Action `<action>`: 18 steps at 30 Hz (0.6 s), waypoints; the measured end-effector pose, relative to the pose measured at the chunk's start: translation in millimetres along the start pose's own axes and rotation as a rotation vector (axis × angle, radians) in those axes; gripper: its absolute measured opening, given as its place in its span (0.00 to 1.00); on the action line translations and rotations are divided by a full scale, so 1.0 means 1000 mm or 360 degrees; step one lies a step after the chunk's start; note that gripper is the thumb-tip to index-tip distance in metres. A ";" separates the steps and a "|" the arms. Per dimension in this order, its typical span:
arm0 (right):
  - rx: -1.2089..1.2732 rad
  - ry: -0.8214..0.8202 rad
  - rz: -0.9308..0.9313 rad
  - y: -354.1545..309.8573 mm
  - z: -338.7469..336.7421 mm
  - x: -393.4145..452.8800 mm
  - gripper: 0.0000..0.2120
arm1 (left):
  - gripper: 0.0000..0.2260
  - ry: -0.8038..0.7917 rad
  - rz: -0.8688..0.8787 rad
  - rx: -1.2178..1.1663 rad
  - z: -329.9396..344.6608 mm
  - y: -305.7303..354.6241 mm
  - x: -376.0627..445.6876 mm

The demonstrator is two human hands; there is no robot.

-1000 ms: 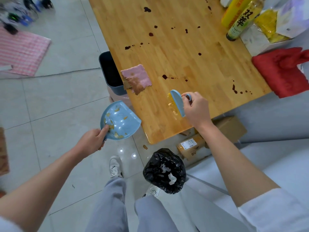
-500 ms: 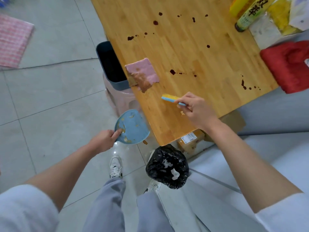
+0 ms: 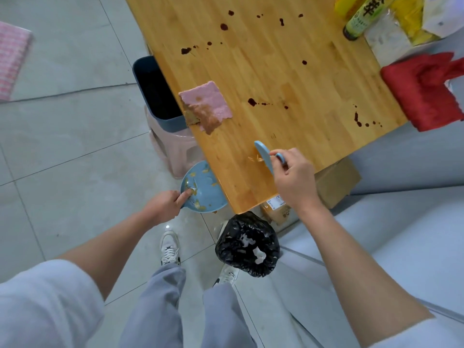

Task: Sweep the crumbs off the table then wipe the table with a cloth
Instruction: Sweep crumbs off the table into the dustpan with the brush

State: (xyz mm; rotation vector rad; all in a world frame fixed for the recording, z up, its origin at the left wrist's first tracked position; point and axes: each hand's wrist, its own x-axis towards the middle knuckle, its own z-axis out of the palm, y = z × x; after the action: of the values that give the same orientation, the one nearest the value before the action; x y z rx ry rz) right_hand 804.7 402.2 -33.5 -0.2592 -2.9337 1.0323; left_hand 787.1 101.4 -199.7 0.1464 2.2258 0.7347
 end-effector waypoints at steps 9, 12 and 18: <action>0.0179 -0.0042 -0.0098 -0.047 0.029 -0.027 0.07 | 0.28 0.0022 0.0030 -0.0022 0.000 0.009 -0.016; 0.0115 0.0081 0.0069 -0.033 0.009 -0.012 0.08 | 0.28 0.0032 0.0057 -0.0024 0.001 0.010 -0.020; 0.0070 -0.0055 0.0014 -0.035 0.026 -0.021 0.07 | 0.28 0.0037 0.0035 -0.0055 0.003 0.008 -0.023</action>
State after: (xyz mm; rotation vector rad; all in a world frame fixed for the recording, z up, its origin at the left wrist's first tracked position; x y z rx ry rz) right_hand 817.8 355.7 -31.5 -0.2561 -2.9391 1.1119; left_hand 804.5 102.1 -182.7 0.1460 2.2358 0.7897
